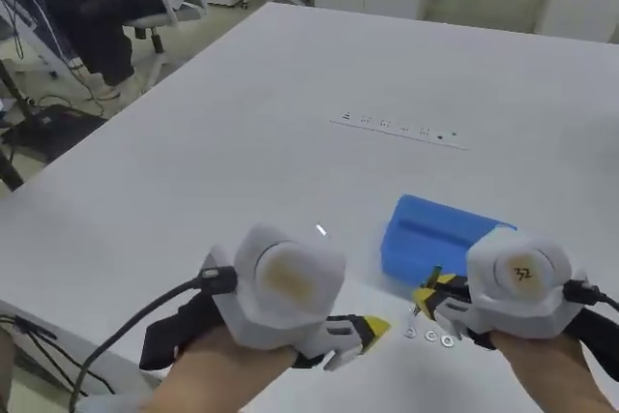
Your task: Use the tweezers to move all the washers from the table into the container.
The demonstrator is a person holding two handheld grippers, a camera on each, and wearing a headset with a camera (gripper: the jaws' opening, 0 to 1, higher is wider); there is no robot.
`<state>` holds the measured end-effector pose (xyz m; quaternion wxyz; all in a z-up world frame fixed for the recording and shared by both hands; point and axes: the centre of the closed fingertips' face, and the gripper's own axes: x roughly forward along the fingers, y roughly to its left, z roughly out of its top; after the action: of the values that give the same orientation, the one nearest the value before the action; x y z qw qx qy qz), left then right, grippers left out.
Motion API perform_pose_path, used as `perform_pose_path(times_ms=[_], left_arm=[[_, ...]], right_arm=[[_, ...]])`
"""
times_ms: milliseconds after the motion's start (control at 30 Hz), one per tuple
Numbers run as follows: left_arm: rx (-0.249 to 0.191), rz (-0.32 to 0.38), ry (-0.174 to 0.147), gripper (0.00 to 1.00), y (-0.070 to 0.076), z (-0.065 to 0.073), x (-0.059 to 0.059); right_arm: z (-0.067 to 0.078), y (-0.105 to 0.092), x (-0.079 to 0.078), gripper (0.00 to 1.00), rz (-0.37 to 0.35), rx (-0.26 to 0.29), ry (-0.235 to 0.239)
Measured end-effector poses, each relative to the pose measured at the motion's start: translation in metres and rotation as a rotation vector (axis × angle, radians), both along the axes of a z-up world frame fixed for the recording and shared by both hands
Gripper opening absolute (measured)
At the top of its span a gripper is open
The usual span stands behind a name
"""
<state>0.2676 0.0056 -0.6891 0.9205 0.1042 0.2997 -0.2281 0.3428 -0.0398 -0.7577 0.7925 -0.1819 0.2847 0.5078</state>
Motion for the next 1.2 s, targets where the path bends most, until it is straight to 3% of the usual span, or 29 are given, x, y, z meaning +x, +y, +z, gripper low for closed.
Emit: perform_pose_path(times_ms=[200,300,400,500,600,800,1000,1200], left_arm=[[-0.013,0.095,-0.036,0.51,0.014,0.007,-0.005],[-0.034,0.130,-0.035,0.53,0.020,0.004,-0.008],[-0.043,0.148,-0.045,0.53,0.021,0.003,-0.008],[-0.036,0.149,-0.048,0.53,0.021,-0.001,-0.008],[-0.023,0.157,-0.039,0.57,0.024,-0.009,-0.008],[-0.057,0.163,-0.026,0.66,0.025,-0.020,-0.006],[-0.096,0.198,-0.020,0.81,0.032,-0.023,-0.007],[-0.093,0.254,-0.020,0.84,0.048,-0.028,-0.010]], right_arm=[[0.014,-0.006,0.009,0.03,-0.002,0.035,-0.014],[0.025,-0.004,0.007,0.03,0.001,0.087,0.010],[0.025,-0.004,0.005,0.03,0.012,0.074,-0.015],[0.030,-0.003,0.005,0.03,0.007,0.090,-0.002],[0.043,0.001,0.014,0.03,-0.023,0.123,-0.012],[0.065,0.013,0.037,0.03,-0.068,0.190,-0.040],[0.045,0.028,0.061,0.03,-0.090,0.151,-0.049],[0.014,0.034,0.079,0.04,-0.117,0.126,0.012]])
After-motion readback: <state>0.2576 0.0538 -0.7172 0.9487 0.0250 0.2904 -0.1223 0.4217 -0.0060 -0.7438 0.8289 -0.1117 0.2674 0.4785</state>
